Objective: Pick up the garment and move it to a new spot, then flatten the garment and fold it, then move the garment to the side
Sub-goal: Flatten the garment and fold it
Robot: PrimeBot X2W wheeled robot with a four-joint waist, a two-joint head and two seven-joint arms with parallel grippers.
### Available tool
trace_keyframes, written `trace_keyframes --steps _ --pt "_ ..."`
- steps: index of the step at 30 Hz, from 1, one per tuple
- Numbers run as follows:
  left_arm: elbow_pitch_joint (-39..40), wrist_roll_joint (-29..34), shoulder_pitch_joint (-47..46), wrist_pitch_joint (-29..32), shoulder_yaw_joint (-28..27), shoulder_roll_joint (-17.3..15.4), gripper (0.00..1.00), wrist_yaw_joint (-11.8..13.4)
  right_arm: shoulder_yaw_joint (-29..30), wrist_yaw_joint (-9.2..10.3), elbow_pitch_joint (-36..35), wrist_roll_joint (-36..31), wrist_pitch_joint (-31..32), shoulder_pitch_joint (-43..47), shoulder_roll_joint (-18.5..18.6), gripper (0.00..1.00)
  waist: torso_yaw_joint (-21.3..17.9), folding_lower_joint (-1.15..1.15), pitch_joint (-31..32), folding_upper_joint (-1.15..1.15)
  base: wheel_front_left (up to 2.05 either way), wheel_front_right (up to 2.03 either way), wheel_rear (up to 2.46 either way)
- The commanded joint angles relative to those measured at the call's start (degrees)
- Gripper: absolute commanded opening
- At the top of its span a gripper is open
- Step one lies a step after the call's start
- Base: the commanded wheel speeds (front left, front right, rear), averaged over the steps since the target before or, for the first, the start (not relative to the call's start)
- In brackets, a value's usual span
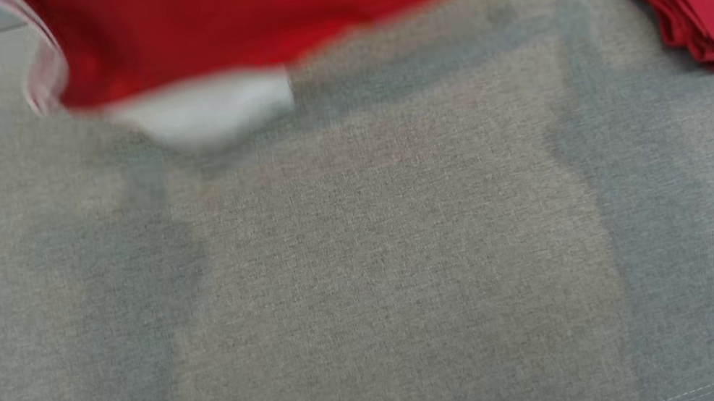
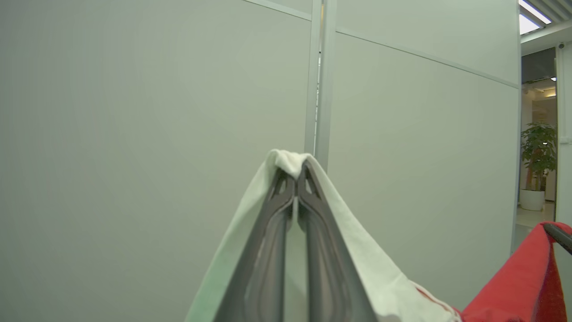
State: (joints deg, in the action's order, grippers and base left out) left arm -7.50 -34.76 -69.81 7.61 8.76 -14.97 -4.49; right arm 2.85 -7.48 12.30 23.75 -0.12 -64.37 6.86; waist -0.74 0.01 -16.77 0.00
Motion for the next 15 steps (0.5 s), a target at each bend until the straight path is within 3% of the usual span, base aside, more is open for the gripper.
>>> trace_keyframes --steps 1,6,15 --pt "-3.47 2.11 -3.81 -2.35 0.41 -0.38 0.0 -0.62 -0.78 -0.01 4.18 -3.07 -2.33 -4.1 0.42 0.0 0.36 -0.01 -2.78 0.0 0.0 0.0 0.0" --pt "-12.6 2.4 -8.18 -7.97 1.68 0.49 0.0 -1.77 -3.44 -0.01 18.07 -7.1 -7.7 -10.58 -1.04 0.0 1.49 -0.01 -6.0 0.0 0.0 0.0 0.0" --pt "-16.99 -6.2 6.69 -17.68 0.26 4.21 0.0 -2.89 -6.49 0.0 33.99 -3.26 -14.08 -2.83 -0.53 0.0 4.27 -0.01 -11.37 0.0 0.0 0.0 0.0"
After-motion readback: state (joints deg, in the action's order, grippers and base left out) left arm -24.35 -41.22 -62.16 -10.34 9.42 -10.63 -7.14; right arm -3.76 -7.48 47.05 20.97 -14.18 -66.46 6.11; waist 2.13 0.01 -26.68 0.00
